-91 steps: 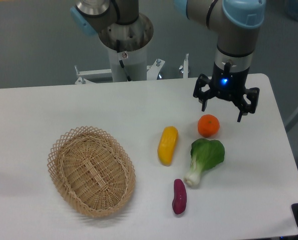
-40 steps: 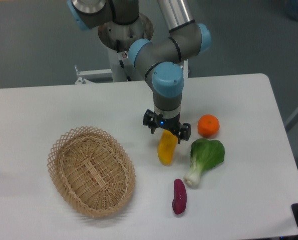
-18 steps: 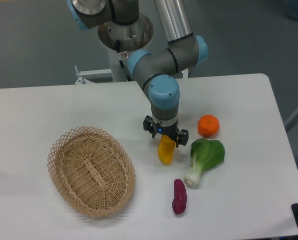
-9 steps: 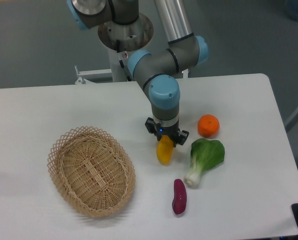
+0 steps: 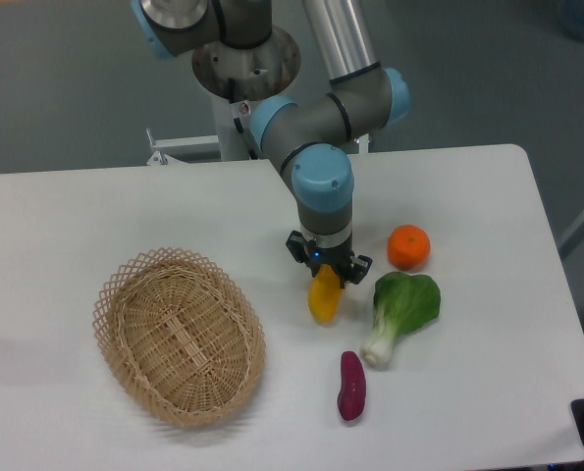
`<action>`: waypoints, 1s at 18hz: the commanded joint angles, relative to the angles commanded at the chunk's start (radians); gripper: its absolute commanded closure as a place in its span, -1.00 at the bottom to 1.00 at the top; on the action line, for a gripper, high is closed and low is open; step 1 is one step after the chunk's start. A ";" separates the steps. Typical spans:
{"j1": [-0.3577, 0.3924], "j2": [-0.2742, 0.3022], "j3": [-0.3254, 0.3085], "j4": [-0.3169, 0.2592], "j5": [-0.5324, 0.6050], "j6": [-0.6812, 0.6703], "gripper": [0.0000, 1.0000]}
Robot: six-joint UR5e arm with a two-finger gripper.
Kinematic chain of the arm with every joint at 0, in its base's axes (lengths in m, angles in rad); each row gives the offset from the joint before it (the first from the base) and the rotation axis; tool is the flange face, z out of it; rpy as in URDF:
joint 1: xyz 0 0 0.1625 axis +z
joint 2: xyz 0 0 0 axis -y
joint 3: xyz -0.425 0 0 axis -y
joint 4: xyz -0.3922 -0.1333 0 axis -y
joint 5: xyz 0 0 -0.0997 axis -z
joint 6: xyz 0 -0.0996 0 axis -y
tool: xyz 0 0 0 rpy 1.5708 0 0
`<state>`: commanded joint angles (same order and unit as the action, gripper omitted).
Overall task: Pick up the mango from the table
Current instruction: 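Close the gripper around the yellow mango, then lift the held mango up off the table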
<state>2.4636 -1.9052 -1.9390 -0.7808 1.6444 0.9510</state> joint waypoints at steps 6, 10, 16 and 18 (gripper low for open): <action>0.011 0.054 0.078 -0.020 -0.017 0.002 0.04; 0.034 0.090 0.097 -0.017 -0.087 -0.011 0.04; 0.101 0.147 0.150 -0.018 -0.287 -0.034 0.04; 0.120 0.153 0.172 -0.018 -0.323 -0.035 0.04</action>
<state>2.5832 -1.7518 -1.7673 -0.7992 1.3210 0.9158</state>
